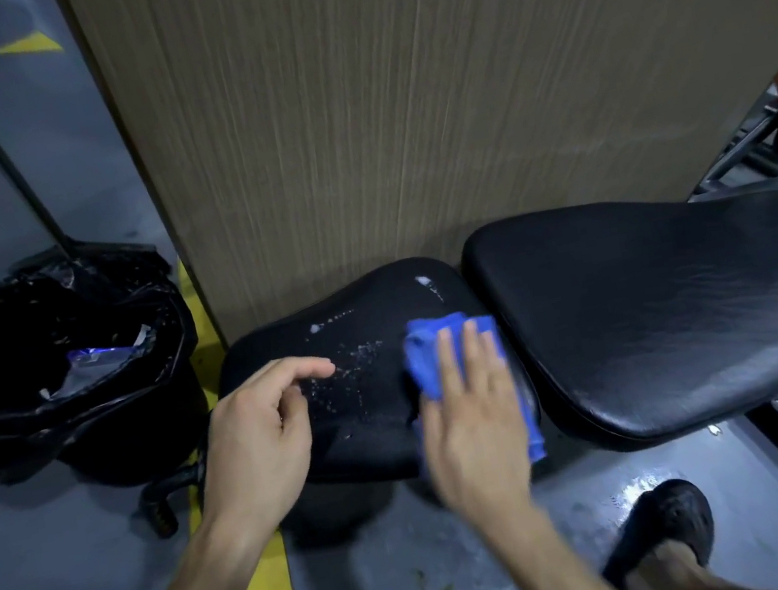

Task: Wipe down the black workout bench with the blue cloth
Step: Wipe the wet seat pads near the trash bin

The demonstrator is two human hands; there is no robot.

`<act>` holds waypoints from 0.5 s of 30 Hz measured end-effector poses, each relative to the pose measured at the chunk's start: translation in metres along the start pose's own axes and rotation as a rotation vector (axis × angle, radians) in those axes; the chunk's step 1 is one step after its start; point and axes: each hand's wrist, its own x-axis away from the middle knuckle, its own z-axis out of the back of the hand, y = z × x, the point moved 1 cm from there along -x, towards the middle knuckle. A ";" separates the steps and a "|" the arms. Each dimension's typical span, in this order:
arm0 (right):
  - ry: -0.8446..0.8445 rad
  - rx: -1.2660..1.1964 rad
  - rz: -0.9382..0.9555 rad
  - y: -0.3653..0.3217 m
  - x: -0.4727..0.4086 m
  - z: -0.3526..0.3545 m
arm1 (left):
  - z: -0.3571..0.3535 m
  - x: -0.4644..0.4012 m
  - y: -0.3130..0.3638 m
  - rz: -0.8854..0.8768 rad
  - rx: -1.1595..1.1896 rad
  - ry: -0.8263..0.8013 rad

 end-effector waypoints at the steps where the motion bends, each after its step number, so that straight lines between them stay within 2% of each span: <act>1: -0.019 -0.033 0.095 -0.022 0.019 0.000 | -0.002 -0.002 0.002 0.008 -0.002 0.010; 3: -0.084 -0.041 0.260 -0.037 0.042 0.002 | -0.005 -0.007 0.009 0.012 0.004 0.026; 5: -0.156 -0.040 0.300 -0.019 0.023 0.006 | -0.007 -0.010 0.013 0.014 0.007 0.025; 7: -0.218 0.068 0.222 0.015 -0.019 -0.004 | -0.006 -0.010 0.013 0.018 0.015 0.009; 9: -0.252 0.184 0.056 0.047 -0.073 -0.020 | -0.002 -0.007 0.010 0.046 0.019 -0.004; 11: -0.242 0.231 -0.050 0.049 -0.094 -0.029 | 0.004 -0.006 0.005 0.082 0.021 -0.006; 12: -0.226 0.214 -0.030 0.038 -0.086 -0.028 | 0.007 -0.007 0.002 0.096 0.024 -0.003; 15: -0.231 0.019 0.274 0.010 -0.020 -0.004 | 0.009 -0.015 -0.004 0.142 0.023 0.001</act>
